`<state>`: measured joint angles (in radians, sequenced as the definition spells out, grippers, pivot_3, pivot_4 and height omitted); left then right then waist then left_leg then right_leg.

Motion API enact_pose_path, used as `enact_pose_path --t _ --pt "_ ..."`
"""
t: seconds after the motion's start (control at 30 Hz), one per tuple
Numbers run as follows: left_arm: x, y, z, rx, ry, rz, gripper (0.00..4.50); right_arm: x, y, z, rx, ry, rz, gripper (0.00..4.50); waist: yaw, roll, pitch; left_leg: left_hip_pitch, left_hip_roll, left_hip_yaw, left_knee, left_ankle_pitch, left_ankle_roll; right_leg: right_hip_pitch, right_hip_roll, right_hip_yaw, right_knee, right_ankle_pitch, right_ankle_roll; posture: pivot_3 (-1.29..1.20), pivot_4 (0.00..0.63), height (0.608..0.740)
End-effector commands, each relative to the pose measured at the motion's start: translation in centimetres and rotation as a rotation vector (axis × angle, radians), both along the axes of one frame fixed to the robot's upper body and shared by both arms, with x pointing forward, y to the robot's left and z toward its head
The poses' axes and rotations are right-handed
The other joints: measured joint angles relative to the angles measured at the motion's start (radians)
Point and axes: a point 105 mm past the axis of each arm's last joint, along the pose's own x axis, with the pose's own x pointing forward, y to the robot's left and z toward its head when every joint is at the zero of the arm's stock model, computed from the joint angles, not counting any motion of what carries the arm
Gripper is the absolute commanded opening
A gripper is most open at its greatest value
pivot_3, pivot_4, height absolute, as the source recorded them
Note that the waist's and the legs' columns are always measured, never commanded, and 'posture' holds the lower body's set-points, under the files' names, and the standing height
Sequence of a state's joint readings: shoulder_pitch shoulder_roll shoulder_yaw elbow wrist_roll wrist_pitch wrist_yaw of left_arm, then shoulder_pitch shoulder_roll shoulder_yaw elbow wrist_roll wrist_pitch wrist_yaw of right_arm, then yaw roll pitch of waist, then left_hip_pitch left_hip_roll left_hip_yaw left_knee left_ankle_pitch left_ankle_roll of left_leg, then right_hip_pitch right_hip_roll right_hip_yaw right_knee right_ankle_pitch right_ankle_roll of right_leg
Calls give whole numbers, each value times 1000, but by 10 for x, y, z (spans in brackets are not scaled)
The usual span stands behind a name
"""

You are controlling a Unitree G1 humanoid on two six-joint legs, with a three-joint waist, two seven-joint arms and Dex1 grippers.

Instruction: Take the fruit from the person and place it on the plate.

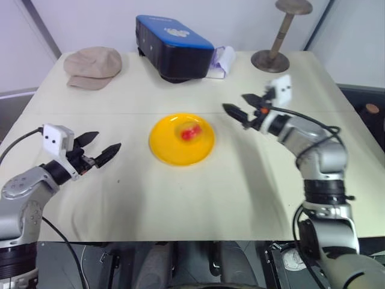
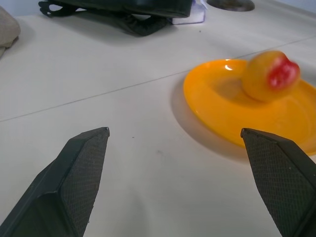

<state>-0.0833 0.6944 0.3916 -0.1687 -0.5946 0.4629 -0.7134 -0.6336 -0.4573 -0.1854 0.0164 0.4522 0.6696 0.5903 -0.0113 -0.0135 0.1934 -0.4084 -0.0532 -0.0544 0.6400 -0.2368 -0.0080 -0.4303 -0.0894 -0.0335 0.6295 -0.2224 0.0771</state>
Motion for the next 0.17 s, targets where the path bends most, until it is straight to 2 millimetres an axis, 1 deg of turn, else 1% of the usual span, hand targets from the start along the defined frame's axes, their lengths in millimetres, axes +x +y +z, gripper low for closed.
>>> enact_pose_path --t 0.03,0.07,0.1,0.17 --pt "0 9 13 -7 -55 42 4500 -12 -25 16 -13 -70 -61 4429 0 0 0 0 0 0 0 0 0 0 0 0 0 0 0 0 150 740" --pt "0 10 12 -13 -54 51 4500 -15 -32 11 -34 -61 -81 4429 -1 0 0 0 0 0 0 0 0 0 0 0 0 0 0 0 150 740" --pt "1 12 10 -18 -50 62 4500 -17 -41 1 -62 -47 -108 4429 -1 0 0 0 0 0 0 0 0 0 0 0 0 0 0 0 150 740" --pt "2 13 7 -23 -42 79 4500 -20 -52 -12 -89 -27 -146 4429 0 -1 0 0 1 0 0 0 0 0 0 0 0 0 0 0 150 740"
